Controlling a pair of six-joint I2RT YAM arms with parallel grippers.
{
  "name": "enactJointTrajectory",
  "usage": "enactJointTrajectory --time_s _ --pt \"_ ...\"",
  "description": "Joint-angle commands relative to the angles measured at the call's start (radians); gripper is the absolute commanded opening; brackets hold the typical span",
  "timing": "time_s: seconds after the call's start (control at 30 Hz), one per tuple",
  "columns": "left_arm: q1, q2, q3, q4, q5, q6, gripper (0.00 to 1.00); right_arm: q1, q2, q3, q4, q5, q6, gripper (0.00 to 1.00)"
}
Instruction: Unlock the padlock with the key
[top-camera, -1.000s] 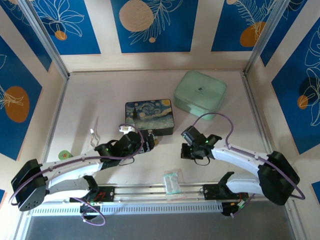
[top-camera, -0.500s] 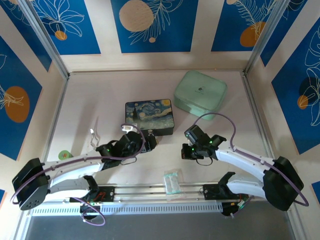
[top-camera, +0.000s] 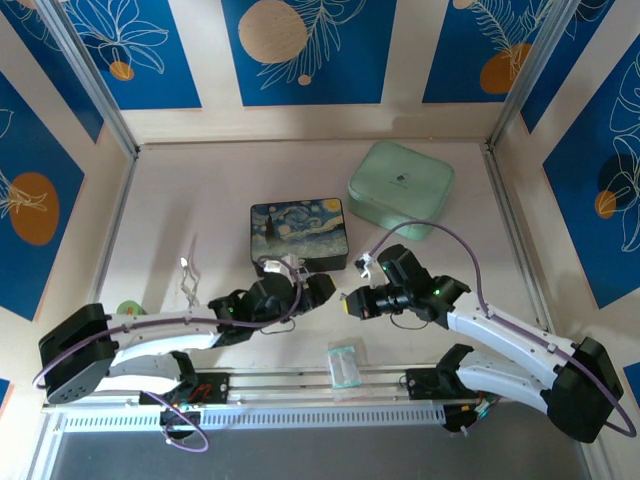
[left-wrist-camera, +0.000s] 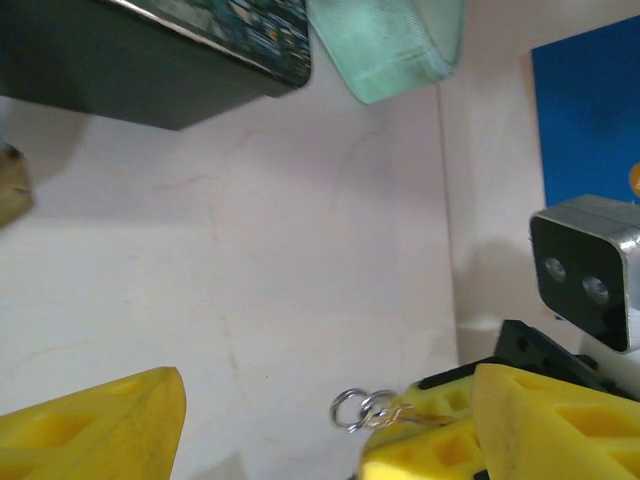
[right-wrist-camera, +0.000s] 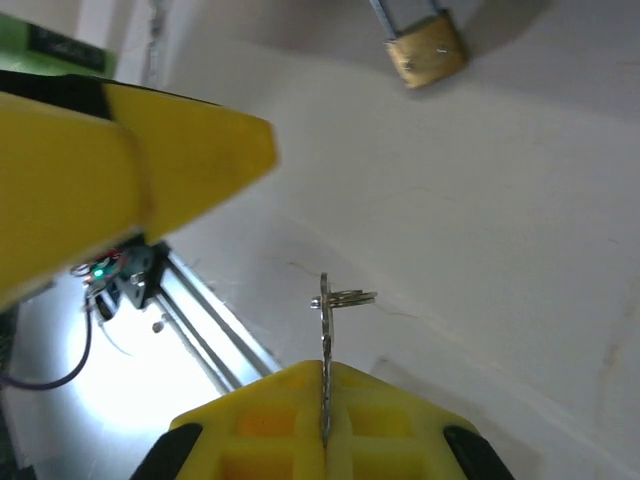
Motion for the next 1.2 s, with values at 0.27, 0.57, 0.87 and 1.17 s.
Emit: enactJointTrajectory --time_s 0.27,0.57,0.87,1.17 --pt "-0.010 0.024 -0.036 0.157 0.004 -0.050 0.53 0.043 0.008 -0.006 0.107 -0.134 -0.022 0.01" --pt "-0.021 0.012 -0.050 0.157 0.022 0.006 0.36 0.005 0.007 -0.030 0.155 -0.198 0.012 0.01" --pt "-0.032 -0.024 -0.001 -0.171 -0.126 0.021 0.51 -0.098 0.139 -0.005 -0.034 -0.137 0.009 0.01" --pt "-0.033 -0.054 -0.010 -0.248 -0.170 0.047 0.58 -0.126 0.390 0.115 -0.318 0.018 -0.036 0.01"
